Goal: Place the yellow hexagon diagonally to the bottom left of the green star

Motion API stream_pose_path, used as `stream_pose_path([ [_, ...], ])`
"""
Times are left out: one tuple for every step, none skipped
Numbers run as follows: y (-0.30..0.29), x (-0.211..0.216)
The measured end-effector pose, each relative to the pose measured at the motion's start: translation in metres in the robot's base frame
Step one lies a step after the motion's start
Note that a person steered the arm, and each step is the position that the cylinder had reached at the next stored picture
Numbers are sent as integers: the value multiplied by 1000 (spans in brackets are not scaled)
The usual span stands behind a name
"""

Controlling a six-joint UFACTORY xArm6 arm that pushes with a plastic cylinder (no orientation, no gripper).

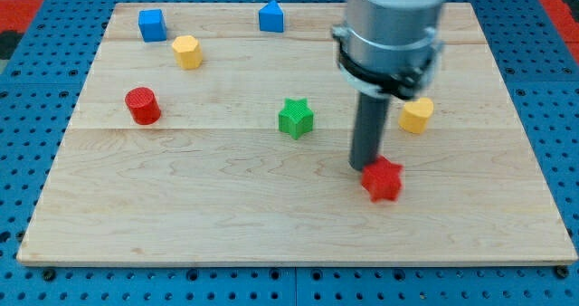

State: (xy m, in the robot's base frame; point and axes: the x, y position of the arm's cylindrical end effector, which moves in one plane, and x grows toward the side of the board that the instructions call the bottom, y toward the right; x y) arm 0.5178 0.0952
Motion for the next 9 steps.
stream_pose_path([
  [58,27],
  [29,-13],
  [8,-69],
  [-32,-133],
  [-71,-193],
  [-136,-218],
  [-188,-244],
  [-227,-257],
  [-256,-223],
])
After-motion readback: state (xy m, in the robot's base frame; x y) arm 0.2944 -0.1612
